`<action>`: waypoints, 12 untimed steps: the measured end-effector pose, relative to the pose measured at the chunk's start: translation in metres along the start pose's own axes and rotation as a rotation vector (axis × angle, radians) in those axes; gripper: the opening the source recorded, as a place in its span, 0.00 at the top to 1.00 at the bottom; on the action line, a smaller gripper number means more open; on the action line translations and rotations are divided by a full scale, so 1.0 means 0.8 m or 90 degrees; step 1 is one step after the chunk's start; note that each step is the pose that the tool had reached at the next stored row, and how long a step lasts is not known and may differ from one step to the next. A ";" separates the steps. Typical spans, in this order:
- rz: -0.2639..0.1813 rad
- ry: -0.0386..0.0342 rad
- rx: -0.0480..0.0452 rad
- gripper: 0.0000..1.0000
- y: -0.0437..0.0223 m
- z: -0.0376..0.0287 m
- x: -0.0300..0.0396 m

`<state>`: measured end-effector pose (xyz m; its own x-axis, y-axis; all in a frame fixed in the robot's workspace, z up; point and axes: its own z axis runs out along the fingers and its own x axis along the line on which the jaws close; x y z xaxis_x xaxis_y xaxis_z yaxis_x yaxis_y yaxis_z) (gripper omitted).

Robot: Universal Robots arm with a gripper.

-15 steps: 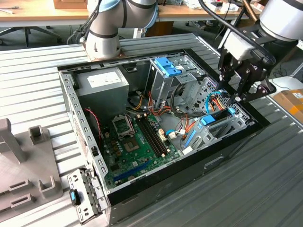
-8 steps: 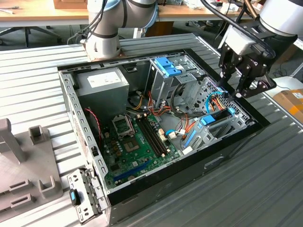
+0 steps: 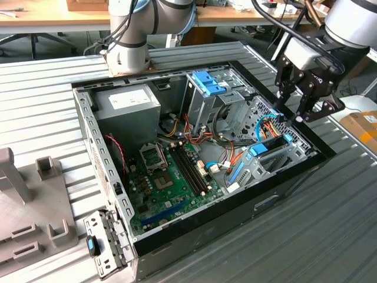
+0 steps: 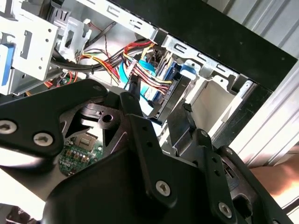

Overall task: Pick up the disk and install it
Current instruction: 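Insert the second disk wire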

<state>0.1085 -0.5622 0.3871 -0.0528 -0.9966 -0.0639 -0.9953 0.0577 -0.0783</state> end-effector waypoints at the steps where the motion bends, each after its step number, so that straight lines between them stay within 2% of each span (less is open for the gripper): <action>1: 0.000 -0.0001 0.0000 0.49 0.0019 0.0002 0.0004; 2: 0.000 -0.0002 0.0000 0.49 0.0045 0.0003 0.0009; 9: 0.000 -0.0002 0.0000 0.49 0.0050 0.0002 0.0010; 12: 0.000 0.0016 0.0002 0.49 0.0063 0.0003 0.0011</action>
<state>0.1035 -0.5628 0.3864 -0.0526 -0.9967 -0.0613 -0.9953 0.0574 -0.0786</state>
